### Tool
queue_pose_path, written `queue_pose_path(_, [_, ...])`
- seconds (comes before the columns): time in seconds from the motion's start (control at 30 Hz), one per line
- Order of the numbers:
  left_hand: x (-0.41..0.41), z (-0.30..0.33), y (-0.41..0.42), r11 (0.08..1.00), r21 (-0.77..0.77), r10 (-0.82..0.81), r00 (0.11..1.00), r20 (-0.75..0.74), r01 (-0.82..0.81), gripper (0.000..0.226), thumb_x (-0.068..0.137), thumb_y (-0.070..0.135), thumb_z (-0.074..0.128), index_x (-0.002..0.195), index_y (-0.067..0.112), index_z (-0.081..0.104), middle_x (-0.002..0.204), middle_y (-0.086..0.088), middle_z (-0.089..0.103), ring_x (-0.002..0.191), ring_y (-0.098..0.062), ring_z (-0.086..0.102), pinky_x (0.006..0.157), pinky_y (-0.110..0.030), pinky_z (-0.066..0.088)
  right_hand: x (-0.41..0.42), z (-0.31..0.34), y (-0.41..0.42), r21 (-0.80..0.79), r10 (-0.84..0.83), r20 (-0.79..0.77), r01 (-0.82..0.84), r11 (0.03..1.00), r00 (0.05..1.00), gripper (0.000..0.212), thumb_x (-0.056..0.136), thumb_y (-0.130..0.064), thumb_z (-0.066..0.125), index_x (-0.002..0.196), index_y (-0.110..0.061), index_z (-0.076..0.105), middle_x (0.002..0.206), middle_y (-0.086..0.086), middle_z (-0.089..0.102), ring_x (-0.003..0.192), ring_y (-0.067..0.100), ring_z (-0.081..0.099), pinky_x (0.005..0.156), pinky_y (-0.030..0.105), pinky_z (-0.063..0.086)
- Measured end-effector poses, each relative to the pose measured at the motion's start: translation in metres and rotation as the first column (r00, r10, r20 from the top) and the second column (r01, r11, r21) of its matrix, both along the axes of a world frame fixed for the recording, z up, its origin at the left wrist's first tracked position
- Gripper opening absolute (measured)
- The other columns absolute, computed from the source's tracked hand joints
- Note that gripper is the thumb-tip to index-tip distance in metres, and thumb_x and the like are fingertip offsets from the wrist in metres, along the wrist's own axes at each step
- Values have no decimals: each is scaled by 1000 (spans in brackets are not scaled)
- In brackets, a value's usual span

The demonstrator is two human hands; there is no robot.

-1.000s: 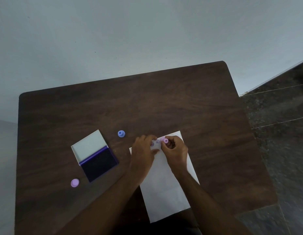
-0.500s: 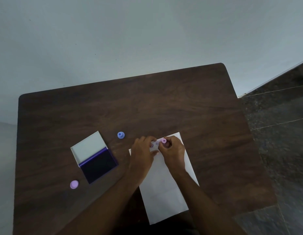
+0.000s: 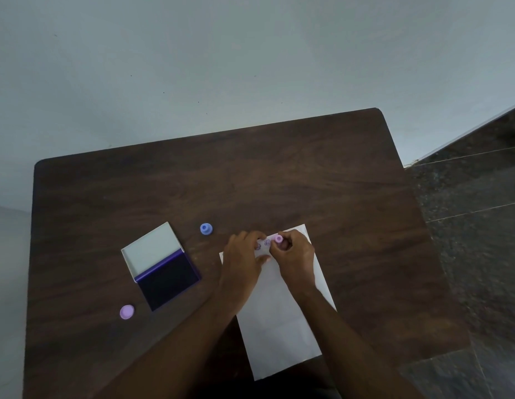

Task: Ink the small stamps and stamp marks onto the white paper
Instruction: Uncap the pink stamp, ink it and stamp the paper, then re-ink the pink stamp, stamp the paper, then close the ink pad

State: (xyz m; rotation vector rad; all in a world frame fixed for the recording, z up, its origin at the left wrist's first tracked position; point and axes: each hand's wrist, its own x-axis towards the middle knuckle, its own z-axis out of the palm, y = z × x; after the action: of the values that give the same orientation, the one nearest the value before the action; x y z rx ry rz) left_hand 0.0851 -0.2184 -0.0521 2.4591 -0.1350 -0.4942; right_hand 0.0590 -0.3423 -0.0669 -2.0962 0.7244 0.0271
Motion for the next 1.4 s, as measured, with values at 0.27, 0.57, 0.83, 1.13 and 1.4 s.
queue_pose_path(0.27, [1, -4, -3, 1000, 5, -2, 1000, 29, 2, 39, 72, 31, 84, 106, 26, 66, 106, 5, 67, 95, -15, 57, 83, -24, 41, 0, 5, -2, 25, 10, 20, -11, 1000, 1000, 20, 85, -33, 67, 88, -14, 69, 85, -3, 70, 67, 1, 58, 62, -3, 40])
queue_pose_path(0.57, [2, -4, -7, 999, 39, -7, 1000, 19, 6, 36, 69, 24, 83, 94, 33, 59, 96, 11, 63, 88, -13, 54, 78, -29, 44, 7, 20, -8, 76, -130, -23, 131, 988, 991, 12, 79, -30, 69, 74, -18, 71, 69, -12, 68, 62, 2, 60, 62, 16, 49])
queue_pose_path(0.83, [2, -7, -8, 998, 65, -6, 1000, 28, 5, 39, 68, 30, 84, 96, 35, 57, 97, 11, 64, 83, -8, 51, 76, -22, 40, 0, 44, -27, 565, -400, -144, 407, 717, 905, 12, 72, -17, 78, 68, -7, 73, 48, 0, 52, 45, 13, 39, 45, 25, 39])
queue_pose_path(1.13, [-1, 3, 13, 990, -77, 112, 989, -100, -120, 40, 82, 37, 73, 118, 26, 59, 112, 8, 65, 84, -3, 54, 62, -3, 31, 1, 55, 3, 410, -199, -86, 217, 886, 976, 12, 76, -29, 78, 78, -18, 77, 65, 1, 72, 50, 12, 56, 55, 24, 51])
queue_pose_path(1.4, [-25, 32, 67, 934, -292, 196, 979, -59, -205, 20, 91, 24, 60, 109, 30, 62, 100, 12, 66, 86, -6, 61, 68, -4, 44, 14, 65, 41, 424, -59, -115, 103, 900, 992, 21, 74, -39, 77, 81, -19, 76, 67, 1, 72, 57, 16, 63, 61, 26, 54])
